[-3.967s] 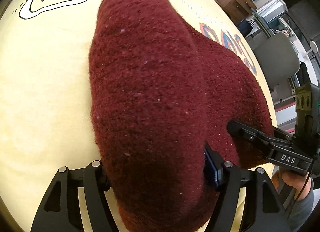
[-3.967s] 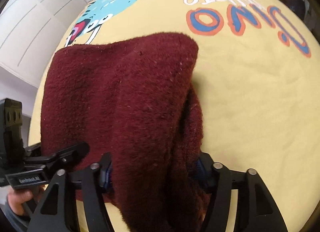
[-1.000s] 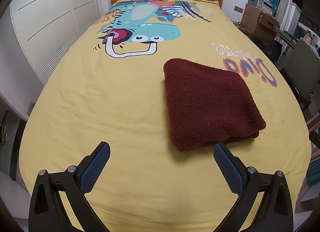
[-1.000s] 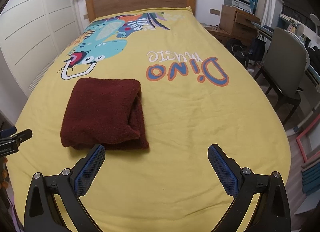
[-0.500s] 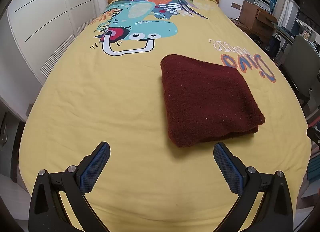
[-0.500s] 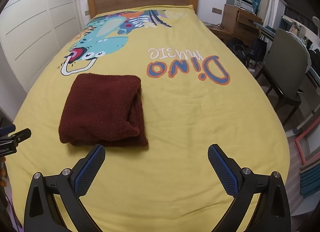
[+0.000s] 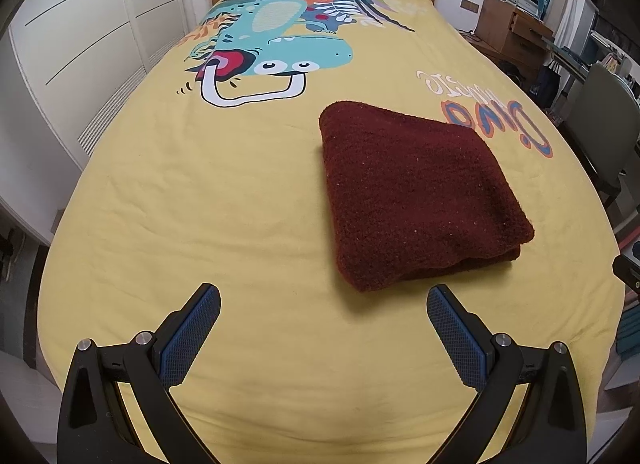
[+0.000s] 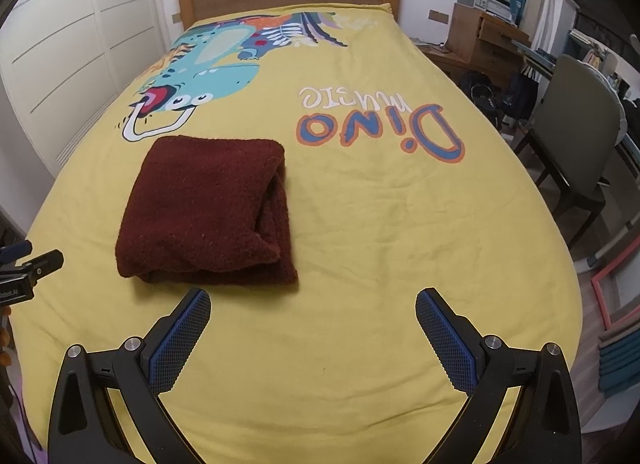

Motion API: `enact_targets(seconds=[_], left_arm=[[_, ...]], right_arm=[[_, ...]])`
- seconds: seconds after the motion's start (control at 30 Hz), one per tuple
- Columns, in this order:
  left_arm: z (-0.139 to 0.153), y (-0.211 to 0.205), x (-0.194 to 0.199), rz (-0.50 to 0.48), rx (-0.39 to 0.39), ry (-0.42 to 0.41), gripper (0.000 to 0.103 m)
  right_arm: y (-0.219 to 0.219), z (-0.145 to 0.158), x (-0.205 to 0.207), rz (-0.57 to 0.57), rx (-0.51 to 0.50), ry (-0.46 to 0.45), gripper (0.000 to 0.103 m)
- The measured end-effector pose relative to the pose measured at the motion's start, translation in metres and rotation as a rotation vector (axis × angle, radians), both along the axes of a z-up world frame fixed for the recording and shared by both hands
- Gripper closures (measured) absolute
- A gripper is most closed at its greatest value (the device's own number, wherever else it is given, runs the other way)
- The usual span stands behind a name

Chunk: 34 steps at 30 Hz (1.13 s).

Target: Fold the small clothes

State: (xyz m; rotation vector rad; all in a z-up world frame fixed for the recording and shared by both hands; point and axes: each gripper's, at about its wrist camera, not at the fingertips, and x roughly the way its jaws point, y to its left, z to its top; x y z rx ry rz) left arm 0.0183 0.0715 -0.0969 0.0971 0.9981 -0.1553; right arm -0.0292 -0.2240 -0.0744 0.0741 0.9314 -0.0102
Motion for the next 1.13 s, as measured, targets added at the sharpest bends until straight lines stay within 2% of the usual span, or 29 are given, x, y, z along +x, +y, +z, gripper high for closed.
enact_targets(seconds=[0.7, 1.13], left_arm=[[-0.005, -0.003, 0.000, -0.013, -0.012, 0.022, 0.001], [0.001, -0.009, -0.002, -0.032, -0.019, 0.009, 0.001]], right_arm=[[-0.006, -0.007, 0.001, -0.021, 0.004, 0.012, 0.001], [-0.008, -0.011, 0.001, -0.019, 0.006, 0.024, 0.001]])
